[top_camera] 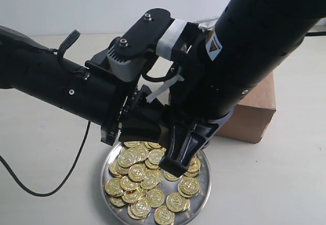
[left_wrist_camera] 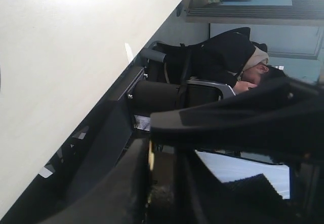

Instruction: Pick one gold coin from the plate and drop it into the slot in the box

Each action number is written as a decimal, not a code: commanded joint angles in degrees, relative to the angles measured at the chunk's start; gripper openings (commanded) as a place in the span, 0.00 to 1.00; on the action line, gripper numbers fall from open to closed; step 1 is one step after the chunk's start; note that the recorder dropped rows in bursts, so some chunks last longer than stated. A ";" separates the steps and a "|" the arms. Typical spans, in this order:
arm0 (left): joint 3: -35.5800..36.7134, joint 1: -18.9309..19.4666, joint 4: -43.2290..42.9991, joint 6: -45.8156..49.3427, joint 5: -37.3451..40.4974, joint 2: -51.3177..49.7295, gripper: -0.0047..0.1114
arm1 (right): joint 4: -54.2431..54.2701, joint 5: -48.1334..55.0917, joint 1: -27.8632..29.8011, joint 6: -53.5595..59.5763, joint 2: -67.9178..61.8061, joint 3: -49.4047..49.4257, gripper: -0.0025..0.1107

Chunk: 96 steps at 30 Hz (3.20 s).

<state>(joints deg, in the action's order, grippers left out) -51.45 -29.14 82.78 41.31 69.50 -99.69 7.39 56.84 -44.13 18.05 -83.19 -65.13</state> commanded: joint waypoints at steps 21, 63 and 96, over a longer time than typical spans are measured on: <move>-0.45 -0.29 2.99 3.30 0.46 -0.03 0.04 | -8.05 -0.62 0.19 -3.16 0.41 0.07 0.77; -46.32 -9.89 -40.65 41.49 -23.55 -17.45 0.04 | -19.81 10.19 0.19 -43.31 45.00 21.89 0.81; -69.32 -9.95 -40.68 45.52 -12.09 -36.94 0.04 | -14.86 12.03 0.19 -40.14 45.73 21.89 0.81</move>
<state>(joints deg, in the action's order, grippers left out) -120.40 -39.03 41.76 86.74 58.43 -136.41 -7.57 69.16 -44.13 -22.72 -37.79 -43.58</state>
